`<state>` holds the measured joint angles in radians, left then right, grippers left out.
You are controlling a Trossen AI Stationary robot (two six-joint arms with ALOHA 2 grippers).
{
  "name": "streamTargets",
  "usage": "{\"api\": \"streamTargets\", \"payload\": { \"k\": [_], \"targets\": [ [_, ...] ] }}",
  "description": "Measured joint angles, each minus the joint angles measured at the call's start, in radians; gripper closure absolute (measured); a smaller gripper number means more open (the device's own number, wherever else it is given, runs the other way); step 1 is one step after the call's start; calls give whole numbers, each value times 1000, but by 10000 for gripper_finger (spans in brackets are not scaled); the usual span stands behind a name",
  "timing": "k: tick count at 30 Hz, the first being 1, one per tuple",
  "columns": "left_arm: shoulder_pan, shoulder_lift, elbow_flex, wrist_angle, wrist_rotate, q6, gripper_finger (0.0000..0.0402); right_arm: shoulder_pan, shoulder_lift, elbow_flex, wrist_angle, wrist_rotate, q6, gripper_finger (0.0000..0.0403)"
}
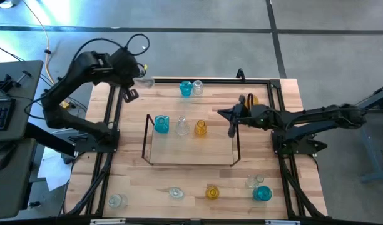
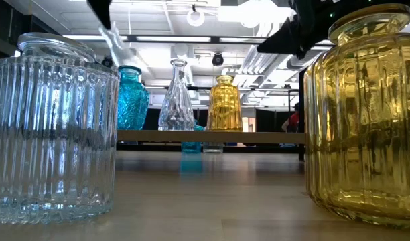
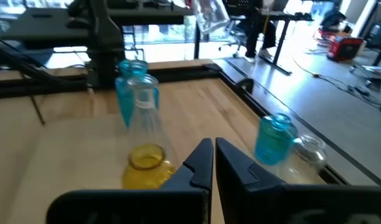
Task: Sort vases onto shelf
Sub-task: Put the top left transparent vase on the shelf
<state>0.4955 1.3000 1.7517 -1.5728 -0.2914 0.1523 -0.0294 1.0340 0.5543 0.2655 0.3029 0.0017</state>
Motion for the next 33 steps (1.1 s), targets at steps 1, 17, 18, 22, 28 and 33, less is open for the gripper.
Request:
{"api": "streamTargets", "payload": {
  "k": [1,17,18,22,28,33],
  "targets": [
    [-32,-4,14,0,1,-8,398,9,0,0,7,0,0,403],
    [-501,173,205,16,80,12,398,102,0,0,63,38,-2,403],
    [-521,205,233,15,82,22,398,104,0,0,67,38,-2,403],
    [-583,325,362,2,126,61,398,104,0,0,81,38,-10,403],
    [-644,452,482,4,239,90,398,104,0,0,77,38,-21,403],
    [-668,541,483,2,263,103,398,104,0,0,77,39,-28,403]
  ]
}}
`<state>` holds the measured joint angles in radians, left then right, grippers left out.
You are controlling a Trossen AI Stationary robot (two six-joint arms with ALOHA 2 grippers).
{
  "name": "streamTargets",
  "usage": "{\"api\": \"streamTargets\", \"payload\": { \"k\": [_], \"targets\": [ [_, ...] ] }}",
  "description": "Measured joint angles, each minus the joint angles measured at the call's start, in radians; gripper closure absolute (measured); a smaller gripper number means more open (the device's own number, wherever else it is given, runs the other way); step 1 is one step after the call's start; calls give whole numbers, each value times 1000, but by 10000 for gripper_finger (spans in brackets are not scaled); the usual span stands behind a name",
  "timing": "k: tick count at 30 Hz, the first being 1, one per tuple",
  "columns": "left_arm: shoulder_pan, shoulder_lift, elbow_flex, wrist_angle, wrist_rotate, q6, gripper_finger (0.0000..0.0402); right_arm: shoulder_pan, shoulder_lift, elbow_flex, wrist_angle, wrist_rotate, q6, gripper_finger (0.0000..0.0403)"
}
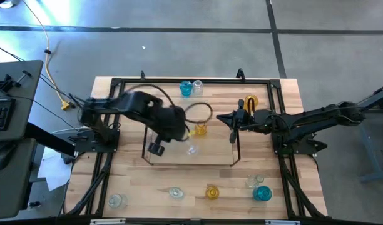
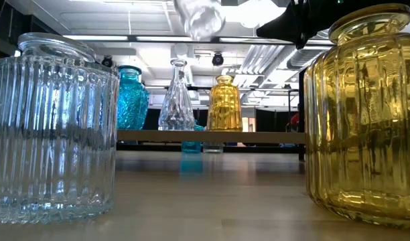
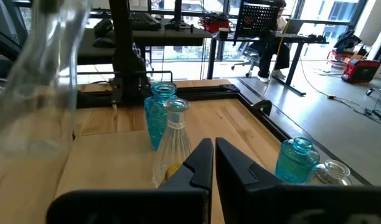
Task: Sort vases onto shelf
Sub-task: Put the top left transparent vase on the shelf
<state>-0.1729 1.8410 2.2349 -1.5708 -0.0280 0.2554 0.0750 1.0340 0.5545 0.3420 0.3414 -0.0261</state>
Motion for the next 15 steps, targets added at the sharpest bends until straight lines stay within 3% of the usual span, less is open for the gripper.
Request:
{"api": "streamTargets", "payload": {
  "k": [15],
  "targets": [
    [-12,203,0,0,-38,44,398,0,0,0,-1,-5,0,403]
  ]
}}
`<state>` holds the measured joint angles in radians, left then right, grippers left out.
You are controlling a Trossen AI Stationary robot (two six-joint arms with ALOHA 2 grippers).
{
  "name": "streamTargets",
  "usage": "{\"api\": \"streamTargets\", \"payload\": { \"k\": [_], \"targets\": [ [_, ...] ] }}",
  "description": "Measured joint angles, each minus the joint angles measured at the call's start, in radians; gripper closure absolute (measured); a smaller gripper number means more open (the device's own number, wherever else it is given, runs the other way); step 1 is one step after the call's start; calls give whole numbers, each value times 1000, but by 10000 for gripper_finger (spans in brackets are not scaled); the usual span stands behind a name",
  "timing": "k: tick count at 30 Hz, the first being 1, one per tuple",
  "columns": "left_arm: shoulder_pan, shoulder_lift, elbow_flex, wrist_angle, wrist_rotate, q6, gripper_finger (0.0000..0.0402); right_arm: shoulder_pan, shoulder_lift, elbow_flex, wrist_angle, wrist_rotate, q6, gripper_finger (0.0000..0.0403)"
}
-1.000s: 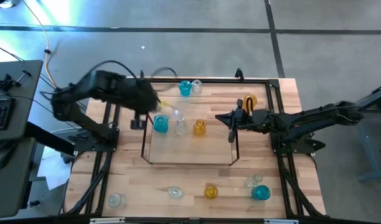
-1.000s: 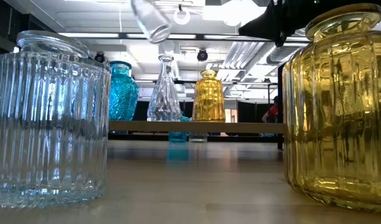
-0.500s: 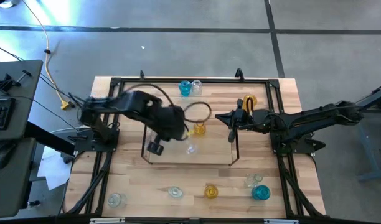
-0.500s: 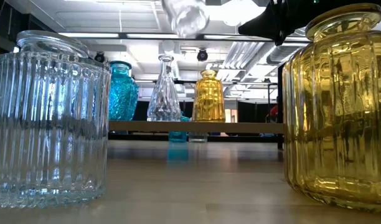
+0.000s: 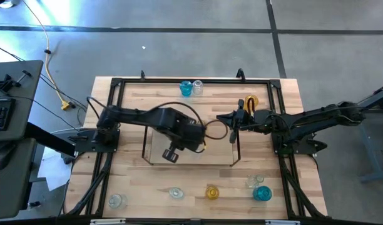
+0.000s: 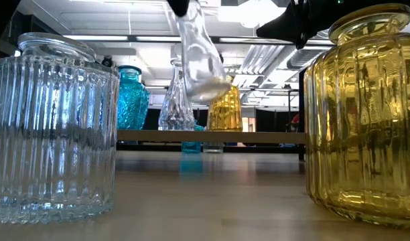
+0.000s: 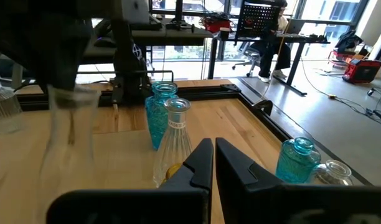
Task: Sort vases onto shelf
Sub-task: Put the top left transparent vase on the shelf
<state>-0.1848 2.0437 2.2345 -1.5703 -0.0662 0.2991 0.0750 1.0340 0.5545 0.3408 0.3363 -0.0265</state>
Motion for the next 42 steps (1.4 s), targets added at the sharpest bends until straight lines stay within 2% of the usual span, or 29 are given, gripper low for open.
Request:
{"api": "streamTargets", "payload": {
  "k": [7,12,22,27,35,42],
  "targets": [
    [1,59,0,0,-51,28,398,0,0,0,-2,-1,-5,403],
    [8,82,0,0,-52,36,398,0,0,0,-4,-2,-8,403],
    [14,84,-30,2,-92,31,397,0,0,0,-8,-4,-8,403],
    [13,85,-33,-1,-131,35,365,0,0,0,-8,-4,-8,403],
    [11,84,-33,-1,-132,35,308,0,0,0,-8,-4,-8,403],
    [2,82,-28,-1,-153,27,287,0,0,0,-8,-3,-8,402]
  ]
}}
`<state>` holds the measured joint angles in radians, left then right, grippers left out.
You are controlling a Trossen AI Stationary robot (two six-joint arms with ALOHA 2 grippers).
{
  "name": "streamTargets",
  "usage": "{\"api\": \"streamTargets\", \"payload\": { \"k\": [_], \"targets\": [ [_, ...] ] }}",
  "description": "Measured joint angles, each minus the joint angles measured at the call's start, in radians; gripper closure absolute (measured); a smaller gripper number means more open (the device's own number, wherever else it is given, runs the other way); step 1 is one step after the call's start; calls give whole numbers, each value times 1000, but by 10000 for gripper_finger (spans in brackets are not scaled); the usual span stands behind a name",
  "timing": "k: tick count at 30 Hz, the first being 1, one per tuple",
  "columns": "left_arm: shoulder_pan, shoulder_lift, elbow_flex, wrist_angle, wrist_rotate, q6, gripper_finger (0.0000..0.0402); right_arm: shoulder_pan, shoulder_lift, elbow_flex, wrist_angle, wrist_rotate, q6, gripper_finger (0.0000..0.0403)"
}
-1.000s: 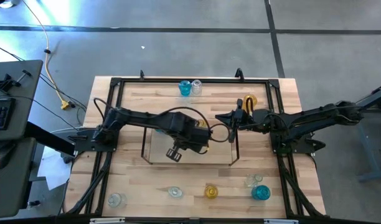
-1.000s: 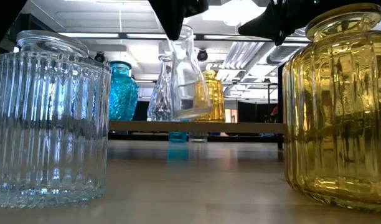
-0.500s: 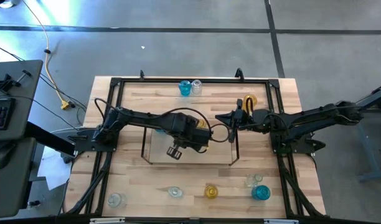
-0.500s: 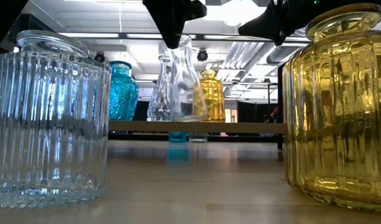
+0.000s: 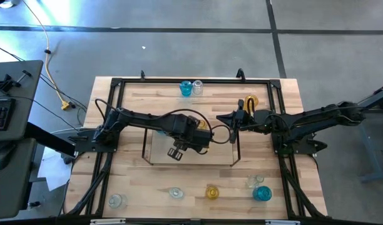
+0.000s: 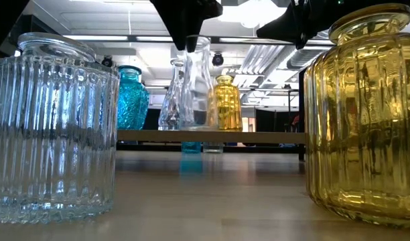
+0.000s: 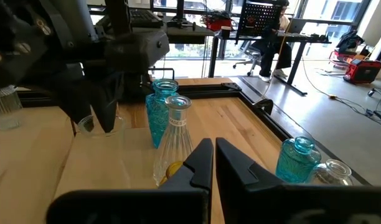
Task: Sort vases onto shelf
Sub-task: Put the top left transparent vase on the shelf
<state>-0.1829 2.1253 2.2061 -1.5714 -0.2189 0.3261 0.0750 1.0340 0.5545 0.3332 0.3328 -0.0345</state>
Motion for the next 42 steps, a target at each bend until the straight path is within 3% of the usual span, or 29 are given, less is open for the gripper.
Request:
{"api": "streamTargets", "payload": {
  "k": [13,19,22,27,34,39,42],
  "targets": [
    [-11,-75,84,2,2,-39,289,0,0,0,0,3,10,344],
    [-32,-218,-26,180,50,-89,327,0,0,0,-9,3,10,309],
    [-46,-333,-192,351,84,-100,354,0,0,0,-12,3,9,297],
    [-73,-581,-610,710,83,-126,390,0,0,0,-30,-16,-12,289],
    [-88,-942,-1124,1231,76,-192,401,0,44,1,43,-70,41,288],
    [-85,-1141,-1368,1485,62,-187,401,11,161,9,147,-105,60,286],
    [-85,-1245,-1462,1557,25,-173,401,40,235,64,140,-103,61,265]
  ]
}}
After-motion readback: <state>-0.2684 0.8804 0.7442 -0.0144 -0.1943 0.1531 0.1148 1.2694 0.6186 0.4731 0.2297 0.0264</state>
